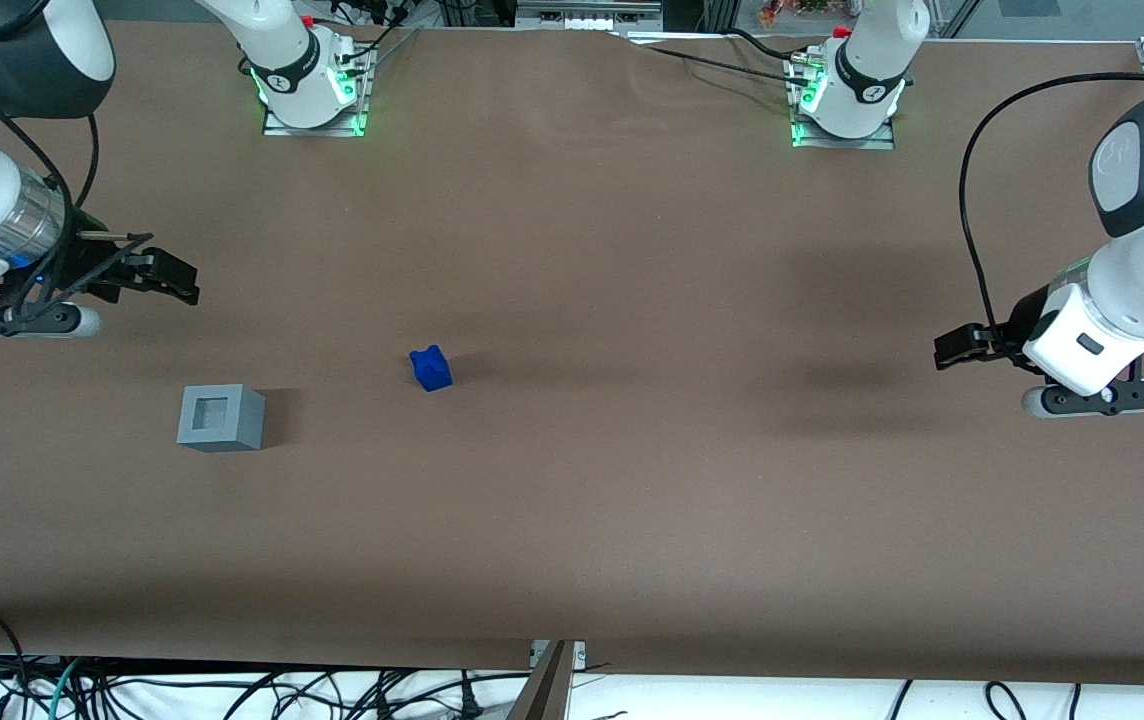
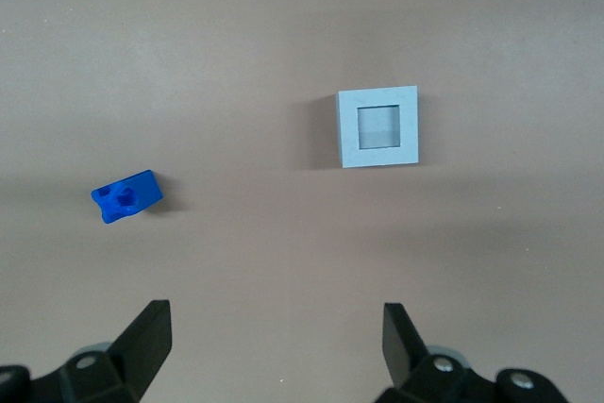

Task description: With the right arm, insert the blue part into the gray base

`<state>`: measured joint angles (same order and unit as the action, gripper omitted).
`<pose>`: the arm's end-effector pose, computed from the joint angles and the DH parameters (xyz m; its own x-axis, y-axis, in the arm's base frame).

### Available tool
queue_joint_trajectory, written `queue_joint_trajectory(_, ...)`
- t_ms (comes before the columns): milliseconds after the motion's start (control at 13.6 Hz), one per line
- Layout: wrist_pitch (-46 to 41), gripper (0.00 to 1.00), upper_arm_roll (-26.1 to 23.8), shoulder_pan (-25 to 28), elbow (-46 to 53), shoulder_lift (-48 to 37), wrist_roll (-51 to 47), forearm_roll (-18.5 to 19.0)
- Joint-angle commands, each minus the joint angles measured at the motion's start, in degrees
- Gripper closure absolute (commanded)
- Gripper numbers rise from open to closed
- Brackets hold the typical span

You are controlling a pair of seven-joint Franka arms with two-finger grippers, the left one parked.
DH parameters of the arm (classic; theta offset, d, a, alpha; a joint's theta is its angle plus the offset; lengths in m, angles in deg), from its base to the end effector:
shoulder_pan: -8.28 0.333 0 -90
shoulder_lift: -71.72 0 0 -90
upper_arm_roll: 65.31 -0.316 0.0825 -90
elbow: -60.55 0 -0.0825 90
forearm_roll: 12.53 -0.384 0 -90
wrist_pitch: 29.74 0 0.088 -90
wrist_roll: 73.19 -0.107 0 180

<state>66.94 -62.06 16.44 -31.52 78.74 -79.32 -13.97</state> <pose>0.5936 0.0552 0.5469 0.9988 -0.0241 -0.0435 -0.0247 -0.9996 -0.0133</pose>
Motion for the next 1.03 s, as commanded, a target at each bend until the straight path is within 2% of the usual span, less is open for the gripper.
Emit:
queue_joint_trajectory(0, -0.78, 0.01, -0.61, -0.34, -0.31, -1.12, 0.07, 0.65)
queue_joint_trajectory(959, 0.18, 0.01, -0.78, -0.08, -0.31, -0.95, -0.37, -0.14)
